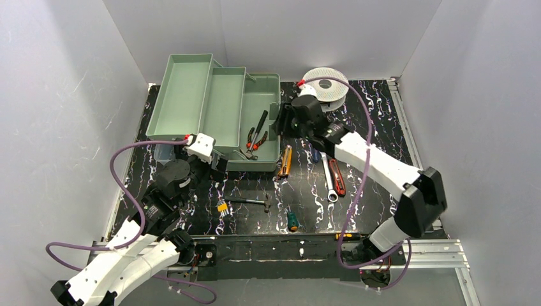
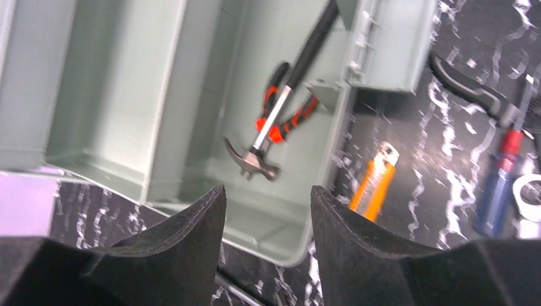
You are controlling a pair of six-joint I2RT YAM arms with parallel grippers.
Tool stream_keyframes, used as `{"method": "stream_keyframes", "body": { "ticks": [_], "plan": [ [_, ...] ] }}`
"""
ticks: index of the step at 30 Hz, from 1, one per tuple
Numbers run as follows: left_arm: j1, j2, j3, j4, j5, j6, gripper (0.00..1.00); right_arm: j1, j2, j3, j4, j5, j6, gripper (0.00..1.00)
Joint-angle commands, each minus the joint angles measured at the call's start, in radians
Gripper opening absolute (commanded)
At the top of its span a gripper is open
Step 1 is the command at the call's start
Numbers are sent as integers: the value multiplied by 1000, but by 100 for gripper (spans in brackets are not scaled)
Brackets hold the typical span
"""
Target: Pack the tool kit
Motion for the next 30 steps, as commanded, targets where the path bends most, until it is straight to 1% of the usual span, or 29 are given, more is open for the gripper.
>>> {"method": "stream_keyframes", "body": {
  "ticks": [1,4,6,7,10,14,17,21,25,30],
  "plan": [
    [8,9,22,-17,46,9,98,-3,-105,-134,-71,61,-88,58],
    [9,18,25,-22,66,10,98,-3,-153,-215,-146,29,-95,58],
    [8,21,26,-24,74,10,98,4,-189,-286,-174,-19,-92,59],
    [8,23,28,-25,78,9,98,20,-214,-321,-183,-13,-85,61],
    [8,29,30,-27,89,9,98,83,-273,-403,-244,51,-16,63],
    [8,40,38,-35,101,6,98,172,-303,-451,-322,45,94,65],
    [9,43,42,-39,115,2,98,270,-282,-455,-359,59,167,65],
    [8,42,46,-45,128,-7,98,354,-206,-428,-383,51,222,66],
    [8,34,46,-50,136,-14,98,393,-108,-376,-447,35,227,62],
    [8,11,42,-54,138,-18,98,414,-54,-392,-449,-23,245,60]
  ]
}}
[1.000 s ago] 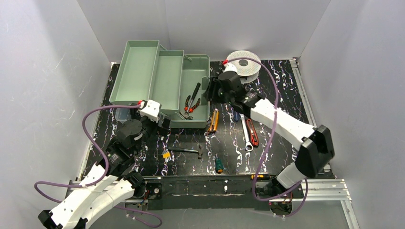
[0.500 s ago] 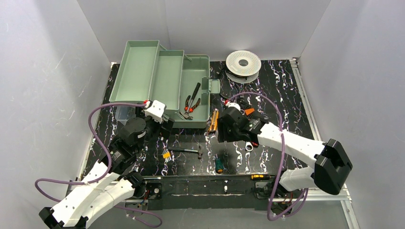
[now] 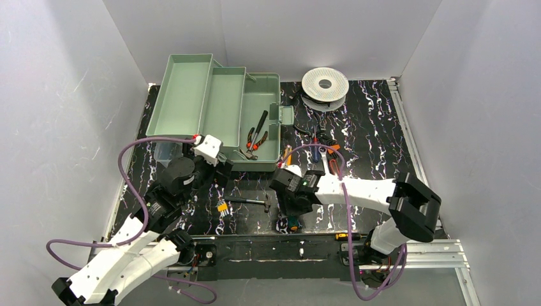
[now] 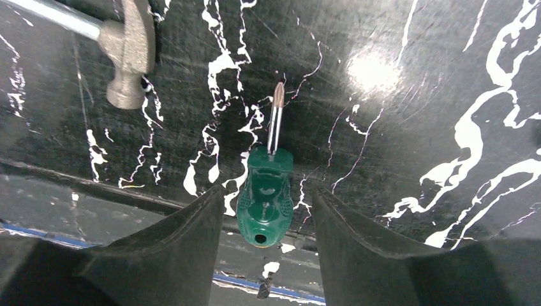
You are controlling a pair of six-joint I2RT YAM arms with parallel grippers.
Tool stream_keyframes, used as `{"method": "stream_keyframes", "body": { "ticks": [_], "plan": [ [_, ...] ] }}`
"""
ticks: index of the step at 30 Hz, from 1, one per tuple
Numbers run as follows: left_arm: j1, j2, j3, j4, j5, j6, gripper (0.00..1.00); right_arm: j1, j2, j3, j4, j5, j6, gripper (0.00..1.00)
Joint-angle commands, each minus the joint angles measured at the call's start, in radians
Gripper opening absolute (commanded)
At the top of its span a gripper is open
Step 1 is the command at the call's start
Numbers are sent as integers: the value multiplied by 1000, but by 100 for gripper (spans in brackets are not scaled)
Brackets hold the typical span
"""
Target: Pack the tool kit
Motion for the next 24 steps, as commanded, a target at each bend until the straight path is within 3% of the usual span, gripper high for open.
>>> {"method": "stream_keyframes", "body": {
  "ticks": [1,6,11,16,23,24],
  "plan": [
    [5,-28,36,-13,9,-11,98,16,16,16,-38,-38,43,59],
    [4,-38,34,-15,10,-12,98,18,51,-2,-6,-89,39,55],
    [5,-40,34,-15,7,-11,98,18,45,16,4,-75,12,30],
    [5,-44,32,-16,-10,-8,98,17,-28,77,-28,50,-3,19],
    [5,-44,29,-16,-22,-3,98,10,-84,145,-33,115,-33,15],
    [4,-45,28,-13,-23,-3,98,9,-79,146,-30,114,-40,19]
  ]
}}
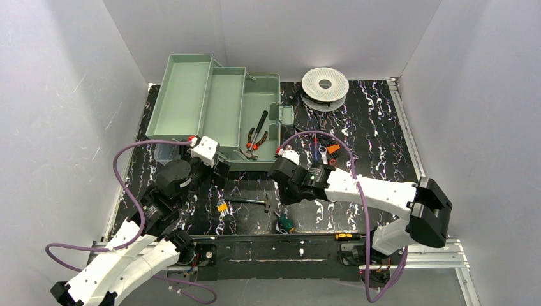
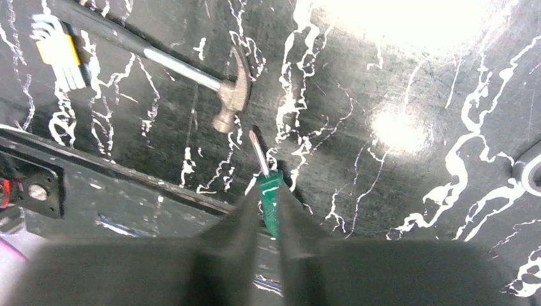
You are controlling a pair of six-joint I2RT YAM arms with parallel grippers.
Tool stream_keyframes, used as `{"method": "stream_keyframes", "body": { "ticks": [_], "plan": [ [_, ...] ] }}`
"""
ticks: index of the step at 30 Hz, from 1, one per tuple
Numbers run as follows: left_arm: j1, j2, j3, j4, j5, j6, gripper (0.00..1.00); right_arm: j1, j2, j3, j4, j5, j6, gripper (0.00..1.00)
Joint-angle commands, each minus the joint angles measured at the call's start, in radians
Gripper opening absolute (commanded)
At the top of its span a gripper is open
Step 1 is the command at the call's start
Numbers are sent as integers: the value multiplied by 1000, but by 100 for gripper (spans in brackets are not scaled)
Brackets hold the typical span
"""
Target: Pack the tool kit
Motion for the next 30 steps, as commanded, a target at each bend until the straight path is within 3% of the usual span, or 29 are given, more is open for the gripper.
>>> {"method": "stream_keyframes", "body": {
  "ticks": [1,2,3,4,11,25,28,30],
  "plan": [
    [4,-7,28,0,-20,3,98,-4,-5,50,-16,51,-38,33],
    [4,-6,28,0,-20,2,98,-4,4,54,-23,31,-51,53],
    [5,-6,27,-2,-20,2,98,-4,17,61,-33,11,-65,65],
    [5,-5,28,-1,-20,2,98,-4,32,66,-43,-18,-87,71],
    [4,-4,29,-1,-20,3,98,64,102,24,-76,-154,-143,76],
    [4,-26,28,-10,-14,0,98,109,281,-15,-116,-60,-55,54],
    [4,-22,29,-11,-15,0,98,109,289,8,-129,-28,-62,30],
    [5,-22,30,-13,-19,0,98,110,261,29,-150,9,-68,27]
  ]
}}
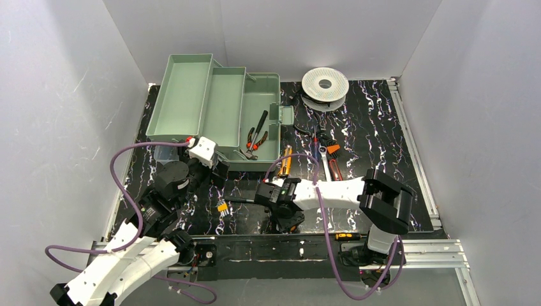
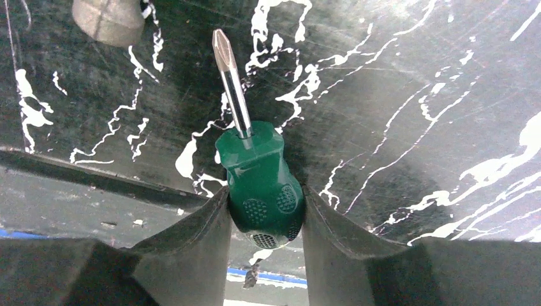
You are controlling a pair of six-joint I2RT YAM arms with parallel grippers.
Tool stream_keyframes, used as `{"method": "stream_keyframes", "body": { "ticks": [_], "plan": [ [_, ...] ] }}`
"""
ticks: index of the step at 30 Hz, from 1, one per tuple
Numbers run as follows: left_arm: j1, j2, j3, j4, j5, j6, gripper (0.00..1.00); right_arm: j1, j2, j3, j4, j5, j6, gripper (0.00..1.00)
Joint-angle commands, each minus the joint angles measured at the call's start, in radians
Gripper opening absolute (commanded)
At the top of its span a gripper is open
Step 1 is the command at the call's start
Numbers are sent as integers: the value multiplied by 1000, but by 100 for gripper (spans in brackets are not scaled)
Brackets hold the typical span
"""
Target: Pack the tool kit
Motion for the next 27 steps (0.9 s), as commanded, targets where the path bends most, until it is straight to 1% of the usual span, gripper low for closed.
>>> {"method": "stream_keyframes", "body": {
  "ticks": [1,4,8,11,12,14,16,18,21,24,27],
  "plan": [
    [5,-4,31,-12,-17,1,98,2,-37,33,-53,122,-7,26],
    [4,-10,31,-11,-28,1,98,3,-114,85,-61,159,-61,24],
    [5,-33,30,-9,-59,-1,98,1,-193,200,-89,253,-131,18],
    [5,-71,17,13,-118,-8,98,-20,-232,267,-28,270,-208,17],
    [4,-82,13,24,-143,-11,98,-43,-234,289,7,247,-231,17],
    [5,-99,1,53,-208,-19,98,-101,-219,347,76,153,-255,17],
    [6,-107,-7,77,-293,-33,98,-165,-191,424,147,35,-259,16],
    [6,-112,-16,96,-385,-40,98,-221,-149,478,258,-73,-254,16],
    [8,-117,-22,120,-461,-44,98,-263,-64,586,345,-139,-224,16],
    [8,-127,-27,126,-453,-40,98,-302,62,781,328,-180,-207,17],
    [10,-131,-29,113,-369,-22,98,-336,184,941,310,-253,-193,18]
  ]
}}
